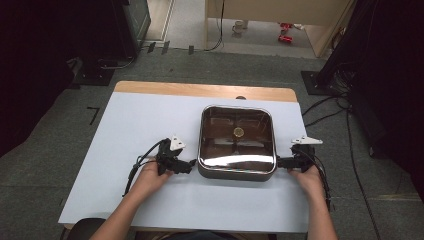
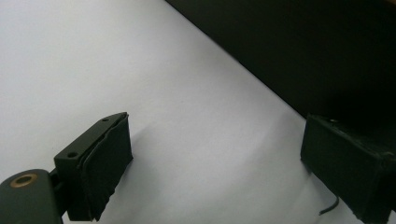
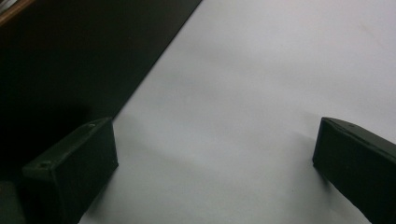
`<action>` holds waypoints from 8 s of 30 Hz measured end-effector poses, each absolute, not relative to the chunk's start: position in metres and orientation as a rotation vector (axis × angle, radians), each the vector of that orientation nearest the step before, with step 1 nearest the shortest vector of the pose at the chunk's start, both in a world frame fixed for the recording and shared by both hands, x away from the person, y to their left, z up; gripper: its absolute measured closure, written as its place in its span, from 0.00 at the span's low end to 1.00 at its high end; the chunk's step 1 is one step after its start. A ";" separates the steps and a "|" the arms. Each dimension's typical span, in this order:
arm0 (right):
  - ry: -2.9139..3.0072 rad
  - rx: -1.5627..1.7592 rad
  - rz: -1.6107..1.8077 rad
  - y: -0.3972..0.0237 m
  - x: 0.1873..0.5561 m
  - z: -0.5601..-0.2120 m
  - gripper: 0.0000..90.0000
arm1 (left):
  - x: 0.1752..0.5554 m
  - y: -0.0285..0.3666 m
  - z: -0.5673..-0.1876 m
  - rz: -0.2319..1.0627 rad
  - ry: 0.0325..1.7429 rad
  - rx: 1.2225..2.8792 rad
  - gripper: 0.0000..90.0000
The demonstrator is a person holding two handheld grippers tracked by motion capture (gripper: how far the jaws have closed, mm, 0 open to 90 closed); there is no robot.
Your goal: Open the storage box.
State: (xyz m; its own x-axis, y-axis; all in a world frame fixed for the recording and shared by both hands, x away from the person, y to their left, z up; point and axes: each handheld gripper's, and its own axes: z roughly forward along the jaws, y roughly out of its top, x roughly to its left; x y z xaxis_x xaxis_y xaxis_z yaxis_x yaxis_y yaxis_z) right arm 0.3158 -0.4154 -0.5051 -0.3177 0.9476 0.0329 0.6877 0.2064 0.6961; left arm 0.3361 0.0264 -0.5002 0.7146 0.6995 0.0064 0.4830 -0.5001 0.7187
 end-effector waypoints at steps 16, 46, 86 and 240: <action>2.084 1.521 0.874 -0.415 0.316 -0.505 0.00 | 0.337 0.024 -0.497 0.381 0.918 2.230 0.10; 2.084 1.521 0.874 -0.415 0.316 -0.505 0.00 | 0.350 0.042 -0.429 0.185 0.777 2.186 0.29; 2.084 1.518 0.875 -0.415 0.316 -0.505 0.00 | 0.388 -0.076 -0.405 0.049 0.489 2.216 0.43; 2.083 1.521 0.876 -0.415 0.316 -0.505 0.00 | 0.417 0.168 -0.424 0.278 1.187 1.936 0.41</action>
